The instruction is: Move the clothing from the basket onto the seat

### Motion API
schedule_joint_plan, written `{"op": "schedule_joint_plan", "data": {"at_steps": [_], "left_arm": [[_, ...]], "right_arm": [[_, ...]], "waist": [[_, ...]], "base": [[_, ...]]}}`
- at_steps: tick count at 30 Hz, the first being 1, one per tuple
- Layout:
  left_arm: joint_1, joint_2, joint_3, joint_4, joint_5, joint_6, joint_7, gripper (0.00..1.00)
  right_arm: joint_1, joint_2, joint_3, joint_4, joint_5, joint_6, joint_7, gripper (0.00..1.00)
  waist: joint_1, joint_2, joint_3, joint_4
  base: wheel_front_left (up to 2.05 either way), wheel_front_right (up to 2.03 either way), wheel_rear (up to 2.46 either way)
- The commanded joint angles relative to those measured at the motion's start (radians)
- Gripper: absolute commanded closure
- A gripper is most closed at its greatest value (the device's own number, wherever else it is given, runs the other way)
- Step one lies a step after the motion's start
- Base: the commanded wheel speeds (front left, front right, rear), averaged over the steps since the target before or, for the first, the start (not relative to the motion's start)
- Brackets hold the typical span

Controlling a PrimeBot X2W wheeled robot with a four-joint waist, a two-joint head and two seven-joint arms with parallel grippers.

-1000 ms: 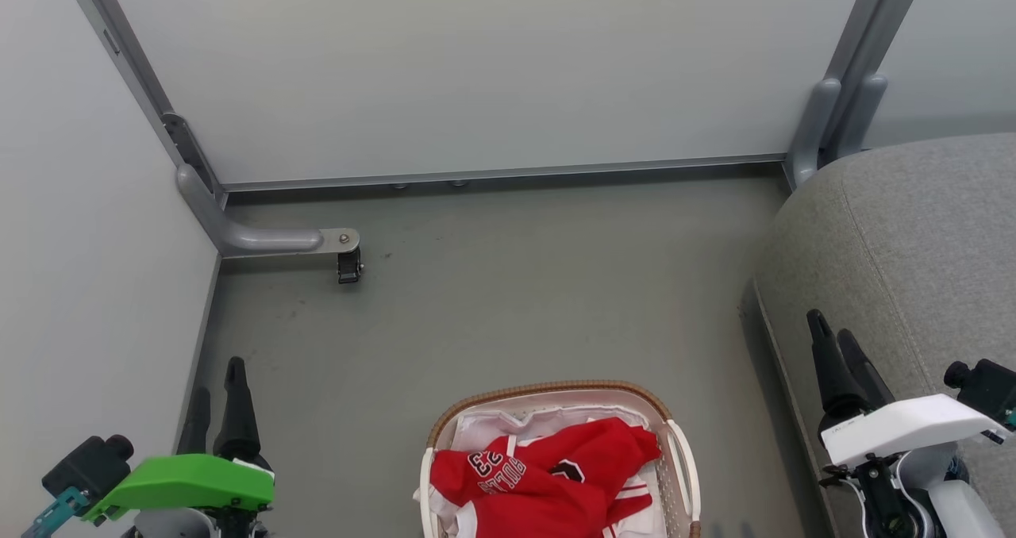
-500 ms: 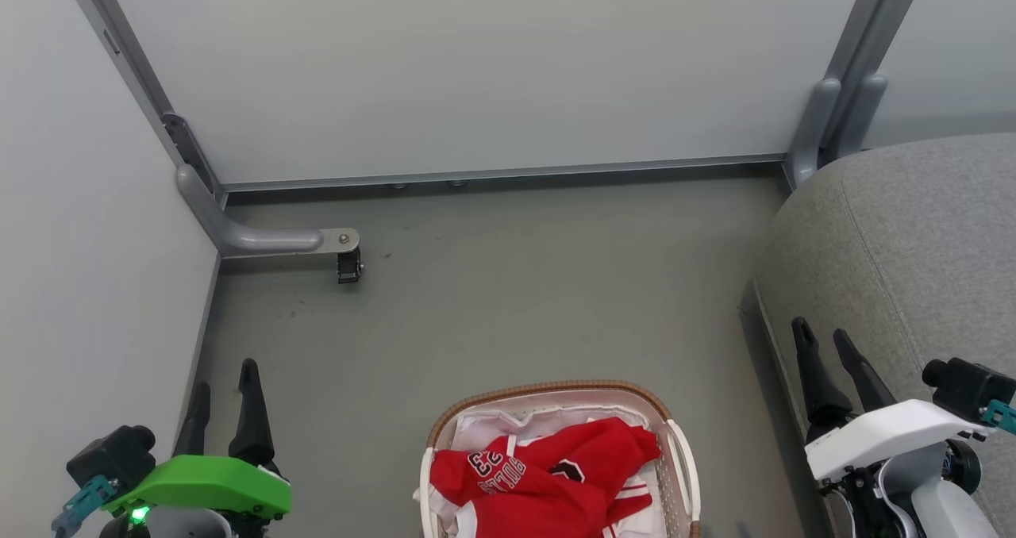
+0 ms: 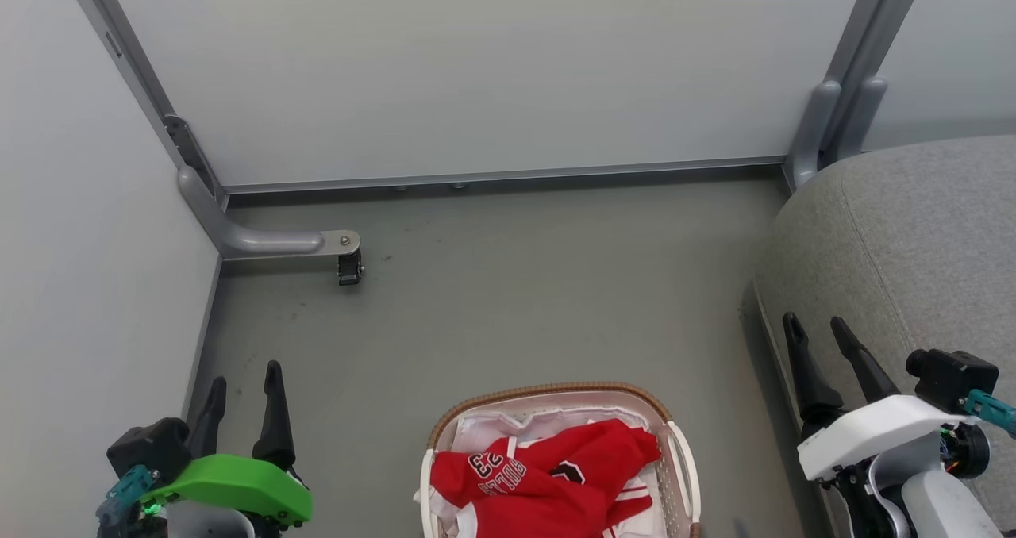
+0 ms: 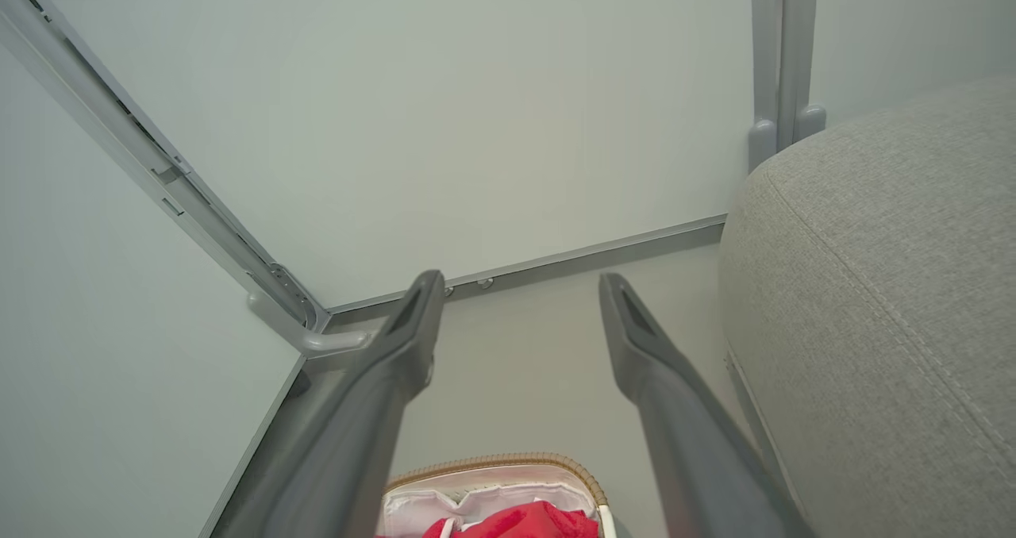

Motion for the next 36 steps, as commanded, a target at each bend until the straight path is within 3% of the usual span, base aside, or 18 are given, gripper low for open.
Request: {"op": "schedule_joint_plan", "data": {"at_steps": [1,28,36], "left_arm": [[-0.029,0.010,-0.004,0.000,0.026,0.000,-0.011,0.00],[-0.033,-0.002,0.011,0.092,0.209,-0.002,-0.069,0.00],[-0.044,-0.007,-0.032,0.098,0.251,-0.004,-0.084,0.00]], "right_arm": [[-0.022,-0.012,0.000,0.001,-0.029,0.000,-0.012,0.00],[-0.044,0.006,0.012,0.102,-0.241,0.000,-0.071,0.00],[-0.073,0.002,0.028,0.111,-0.284,0.000,-0.085,0.00]], "waist": [[0.0000,0.0012,-0.001,0.001],[0.0000,0.0016,-0.005,-0.004],[0.0000,0.0018,0.023,-0.018]], "base": [[0.00,0.00,0.00],[0.00,0.00,0.00],[0.00,0.00,0.00]]}}
